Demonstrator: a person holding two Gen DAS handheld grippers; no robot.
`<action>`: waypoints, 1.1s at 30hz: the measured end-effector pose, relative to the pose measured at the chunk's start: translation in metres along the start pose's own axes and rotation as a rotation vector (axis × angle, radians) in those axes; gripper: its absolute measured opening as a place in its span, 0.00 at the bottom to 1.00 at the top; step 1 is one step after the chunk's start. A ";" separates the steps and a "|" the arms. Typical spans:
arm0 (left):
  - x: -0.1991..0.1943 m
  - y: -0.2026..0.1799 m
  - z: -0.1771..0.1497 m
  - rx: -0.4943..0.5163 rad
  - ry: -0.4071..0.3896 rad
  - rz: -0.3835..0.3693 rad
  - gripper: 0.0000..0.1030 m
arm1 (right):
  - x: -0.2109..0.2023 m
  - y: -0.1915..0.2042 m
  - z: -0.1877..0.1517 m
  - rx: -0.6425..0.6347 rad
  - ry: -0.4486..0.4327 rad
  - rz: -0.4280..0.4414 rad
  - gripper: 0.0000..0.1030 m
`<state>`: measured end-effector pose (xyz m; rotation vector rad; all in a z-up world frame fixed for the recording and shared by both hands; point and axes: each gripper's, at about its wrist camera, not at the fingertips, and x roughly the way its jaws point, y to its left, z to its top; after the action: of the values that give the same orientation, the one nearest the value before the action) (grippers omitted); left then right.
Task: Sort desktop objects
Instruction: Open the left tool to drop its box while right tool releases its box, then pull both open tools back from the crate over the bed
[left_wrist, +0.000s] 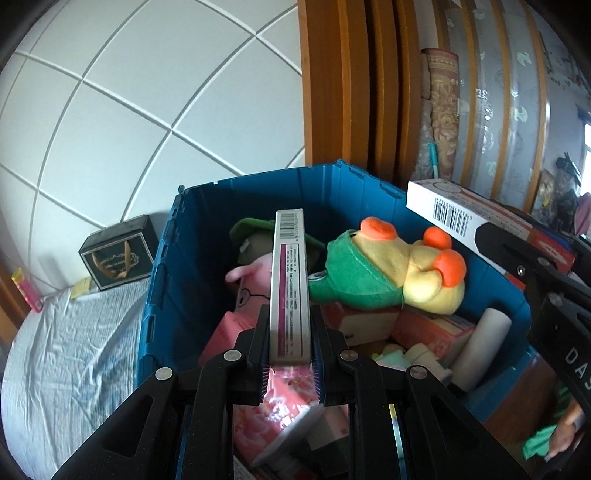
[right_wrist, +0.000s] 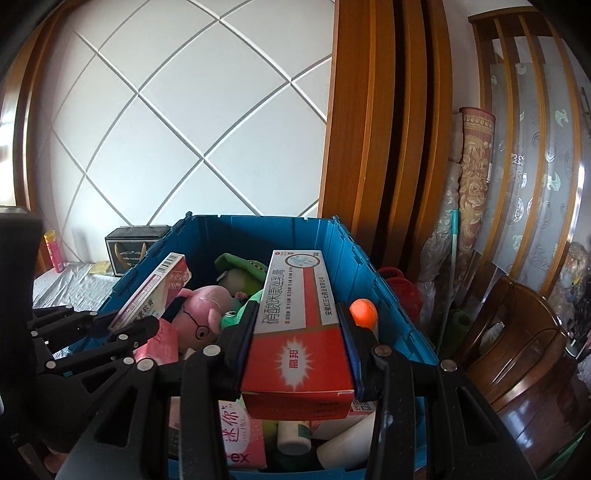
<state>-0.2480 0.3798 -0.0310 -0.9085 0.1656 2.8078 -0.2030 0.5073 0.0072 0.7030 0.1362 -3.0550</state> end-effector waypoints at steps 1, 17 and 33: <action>0.000 0.000 0.000 -0.001 -0.007 0.008 0.20 | 0.002 -0.001 0.001 0.001 -0.001 0.002 0.39; -0.003 0.009 0.005 -0.014 -0.045 0.028 0.99 | 0.019 -0.012 0.003 0.010 -0.010 -0.021 0.98; -0.060 0.072 -0.028 -0.093 -0.096 0.080 0.99 | -0.012 0.029 -0.011 0.061 0.010 0.039 1.00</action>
<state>-0.1991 0.2962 -0.0144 -0.8013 0.0600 2.9473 -0.1869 0.4789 -0.0004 0.7154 0.0290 -3.0303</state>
